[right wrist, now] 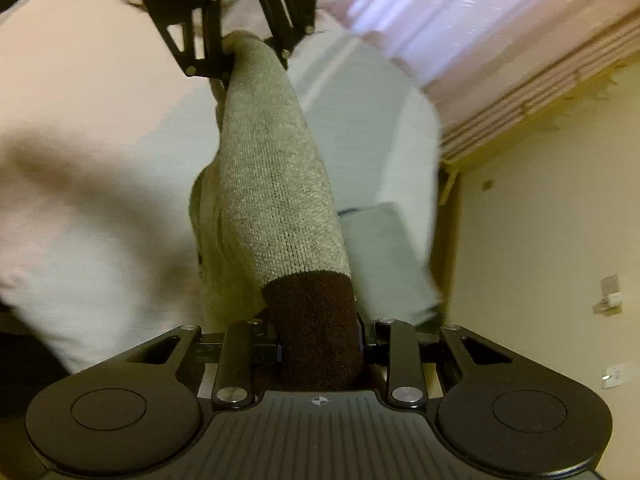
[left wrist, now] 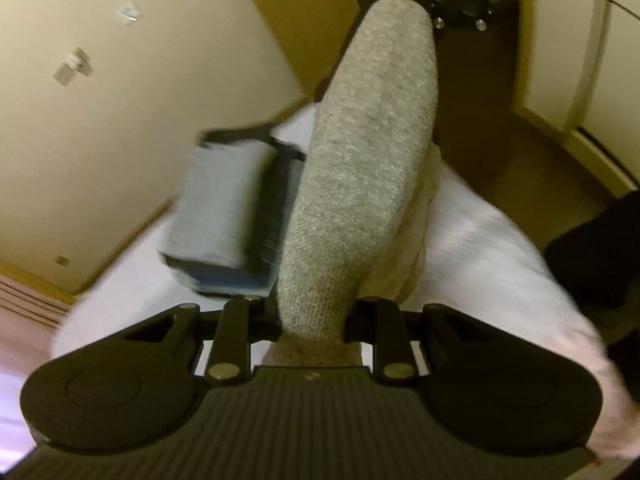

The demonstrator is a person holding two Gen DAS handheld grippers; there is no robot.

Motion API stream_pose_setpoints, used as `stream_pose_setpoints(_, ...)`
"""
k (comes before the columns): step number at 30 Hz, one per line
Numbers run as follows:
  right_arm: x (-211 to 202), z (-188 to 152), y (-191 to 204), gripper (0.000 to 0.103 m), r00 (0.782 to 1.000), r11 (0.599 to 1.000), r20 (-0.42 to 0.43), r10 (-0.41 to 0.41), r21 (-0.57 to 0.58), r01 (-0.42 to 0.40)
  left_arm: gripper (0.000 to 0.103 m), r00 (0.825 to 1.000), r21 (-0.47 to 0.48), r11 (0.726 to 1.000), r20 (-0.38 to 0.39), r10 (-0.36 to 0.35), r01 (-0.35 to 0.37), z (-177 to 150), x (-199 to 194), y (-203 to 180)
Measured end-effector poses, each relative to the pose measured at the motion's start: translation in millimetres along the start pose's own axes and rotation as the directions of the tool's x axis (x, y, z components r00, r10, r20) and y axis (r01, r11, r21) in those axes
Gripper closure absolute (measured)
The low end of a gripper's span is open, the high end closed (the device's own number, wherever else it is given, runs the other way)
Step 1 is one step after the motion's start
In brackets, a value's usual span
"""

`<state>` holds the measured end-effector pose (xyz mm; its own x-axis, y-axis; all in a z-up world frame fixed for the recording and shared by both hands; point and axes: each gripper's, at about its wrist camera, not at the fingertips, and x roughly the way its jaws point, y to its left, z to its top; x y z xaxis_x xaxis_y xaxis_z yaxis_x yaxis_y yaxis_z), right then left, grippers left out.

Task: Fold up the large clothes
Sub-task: 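Carry the folded sweater with both grippers onto the clothes stack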

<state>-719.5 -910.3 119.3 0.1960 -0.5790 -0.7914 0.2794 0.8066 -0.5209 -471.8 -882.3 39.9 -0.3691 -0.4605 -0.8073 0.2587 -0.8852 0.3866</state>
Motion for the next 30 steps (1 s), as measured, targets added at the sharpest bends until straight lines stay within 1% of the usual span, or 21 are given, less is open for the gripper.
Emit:
stream_pose_setpoints(3,27.8,-7.3,-74.1,0.076,0.998,0.998,0.041,-0.055,-0.004,0.055,0.083,0.997,-0.017,0.996,-0.002,0.083,-0.083,33.8,26.8,56.1)
stream_pose_setpoints(6,64.3,-13.7,-149.0,0.076,0.986,0.991,0.116,-0.117,-0.05,0.123,0.083,0.983,-0.068,0.981,-0.02,0.182,-0.183,63.1,58.4,114.9)
stream_pose_setpoints(8,85.9,-19.1,-188.6,0.076,0.97,0.981,0.176,-0.167,-0.067,0.181,0.083,0.962,-0.091,0.958,-0.035,0.271,-0.273,78.9,73.8,148.4)
stream_pose_setpoints(10,109.1,-27.5,-211.7,0.076,0.946,0.964,0.238,-0.219,-0.097,0.248,0.083,0.932,-0.105,0.927,-0.051,0.358,-0.361,92.7,94.1,174.1)
stream_pose_setpoints(11,121.7,-34.4,-214.1,0.076,0.931,0.949,0.269,-0.248,-0.123,0.289,0.083,0.916,-0.094,0.911,-0.061,0.396,-0.401,96.8,105.1,179.4)
stream_pose_setpoints(13,153.1,-55.3,-205.9,0.075,0.913,0.935,0.308,-0.269,-0.144,0.324,0.083,0.88,-0.052,0.88,-0.078,0.468,-0.472,99.5,131.6,175.7)
stream_pose_setpoints(14,171.8,-69.8,-194.7,0.075,0.903,0.931,0.326,-0.279,-0.139,0.338,0.083,0.87,-0.046,0.871,-0.09,0.484,-0.489,97.7,150.4,169.1)
stream_pose_setpoints(15,192.9,-83.8,-185.3,0.075,0.902,0.933,0.333,-0.275,-0.133,0.334,0.083,0.866,-0.048,0.867,-0.1,0.49,-0.497,93.4,171.1,161.1)
stream_pose_setpoints(16,220.5,-99.6,-172.5,0.075,0.912,0.941,0.324,-0.253,-0.137,0.309,0.083,0.863,-0.049,0.865,-0.113,0.492,-0.499,86.1,198.0,148.4)
stream_pose_setpoints(17,243.3,-115.8,-154.7,0.075,0.924,0.945,0.309,-0.224,-0.163,0.284,0.083,0.867,-0.047,0.871,-0.131,0.48,-0.489,78.1,224.6,132.7)
stream_pose_setpoints(18,268.4,-131.4,-133.6,0.074,0.943,0.95,0.284,-0.173,-0.205,0.236,0.083,0.871,-0.027,0.879,-0.155,0.466,-0.476,70.6,251.6,115.7)
stream_pose_setpoints(19,283.9,-141.4,-120.9,0.072,0.957,0.954,0.259,-0.131,-0.231,0.193,0.083,0.876,-0.006,0.892,-0.188,0.443,-0.453,61.3,282.2,92.5)
stream_pose_setpoints(20,292.1,-151.8,-107.8,0.072,0.955,0.947,0.265,-0.135,-0.25,0.203,0.082,0.887,-0.003,0.908,-0.216,0.408,-0.419,53.6,303.2,77.1)
stream_pose_setpoints(21,291.2,-158.1,-101.4,0.072,0.941,0.939,0.295,-0.165,-0.245,0.241,0.083,0.887,0.007,0.912,-0.231,0.4,-0.41,46.9,318.5,62.7)
stream_pose_setpoints(22,287.6,-161.0,-102.1,0.071,0.933,0.945,0.314,-0.174,-0.215,0.248,0.083,0.863,0.034,0.887,-0.217,0.456,-0.461,42.4,326.6,48.9)
stream_pose_setpoints(23,281.5,-160.9,-100.7,0.071,0.931,0.953,0.321,-0.174,-0.182,0.241,0.083,0.853,0.025,0.874,-0.21,0.478,-0.484,41.4,325.7,44.9)
stream_pose_setpoints(24,278.5,-161.7,-101.3,0.07,0.93,0.956,0.322,-0.178,-0.165,0.24,0.083,0.852,0.008,0.872,-0.207,0.481,-0.49,42.1,322.3,44.9)
stream_pose_setpoints(25,287.6,-160.9,-103.7,0.069,0.929,0.955,0.32,-0.184,-0.167,0.247,0.082,0.855,0.008,0.875,-0.209,0.475,-0.484,44.1,318.9,45.8)
stream_pose_setpoints(27,285.7,-163.4,-104.5,0.066,0.929,0.946,0.308,-0.207,-0.178,0.27,0.081,0.857,0.062,0.883,-0.217,0.468,-0.466,49.4,316.0,47.9)
stream_pose_setpoints(29,288.4,-166.5,-112.7,0.064,0.932,0.946,0.294,-0.213,-0.176,0.271,0.078,0.854,0.102,0.882,-0.221,0.471,-0.46,51.5,313.2,53.9)
stream_pose_setpoints(30,291.1,-164.2,-115.1,0.062,0.934,0.949,0.288,-0.211,-0.168,0.266,0.076,0.853,0.11,0.882,-0.225,0.47,-0.457,53.7,319.0,67.5)
